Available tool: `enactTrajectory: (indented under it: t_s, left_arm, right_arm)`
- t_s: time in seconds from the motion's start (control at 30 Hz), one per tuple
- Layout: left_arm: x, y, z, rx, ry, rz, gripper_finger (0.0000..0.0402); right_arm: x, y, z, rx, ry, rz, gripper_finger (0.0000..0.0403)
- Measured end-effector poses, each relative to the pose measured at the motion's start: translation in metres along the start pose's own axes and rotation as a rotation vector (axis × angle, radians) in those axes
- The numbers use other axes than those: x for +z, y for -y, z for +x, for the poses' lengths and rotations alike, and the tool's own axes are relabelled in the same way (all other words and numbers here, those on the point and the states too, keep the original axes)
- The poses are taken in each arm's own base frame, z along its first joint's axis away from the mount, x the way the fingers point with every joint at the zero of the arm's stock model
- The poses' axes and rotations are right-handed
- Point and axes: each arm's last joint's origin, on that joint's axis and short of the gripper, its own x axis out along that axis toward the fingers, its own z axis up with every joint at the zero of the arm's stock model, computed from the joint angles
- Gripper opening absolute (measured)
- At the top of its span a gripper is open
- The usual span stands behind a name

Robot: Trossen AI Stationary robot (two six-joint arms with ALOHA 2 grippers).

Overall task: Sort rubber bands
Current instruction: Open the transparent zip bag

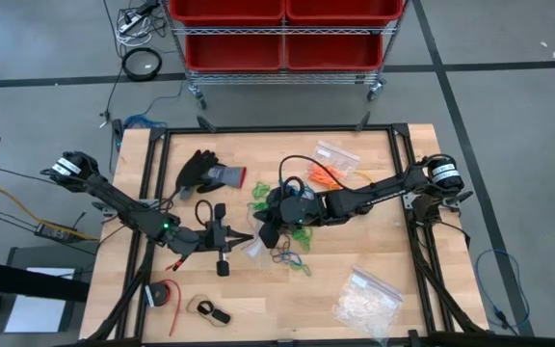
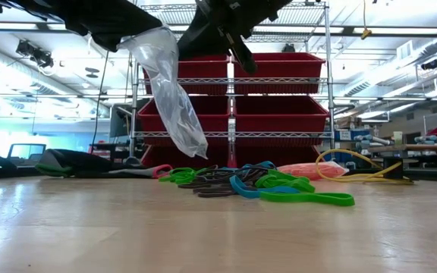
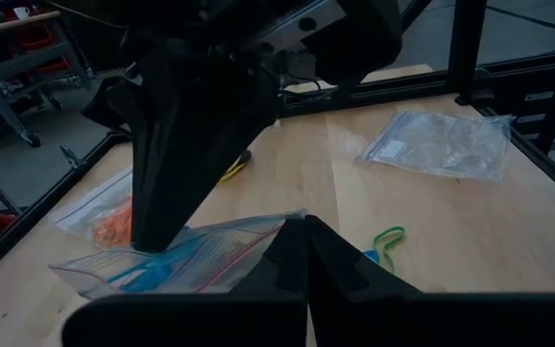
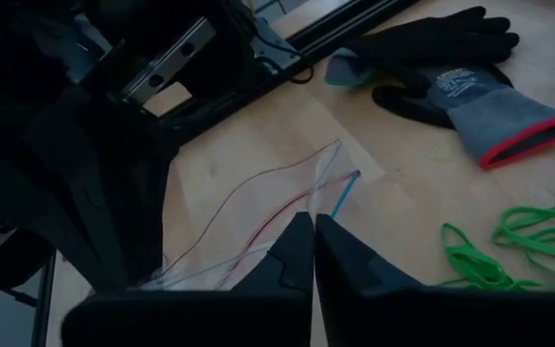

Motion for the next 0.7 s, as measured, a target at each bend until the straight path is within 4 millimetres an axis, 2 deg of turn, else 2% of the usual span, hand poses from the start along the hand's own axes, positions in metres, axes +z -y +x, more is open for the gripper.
enactTrajectory:
  t_s: [0.23, 0.7]
  left_arm:
    - [-0.0005, -0.0007, 0.0000, 0.026, -0.005, 0.004, 0.0015]
    - [-0.0036, -0.0023, -0.0001, 0.081, -0.031, -0.043, 0.0143]
  right_arm:
    - [-0.0005, -0.0004, -0.0002, 0.001, -0.003, -0.024, 0.0000]
    - [-0.0042, -0.0026, -0.0018, -0.024, -0.003, -0.070, 0.0000]
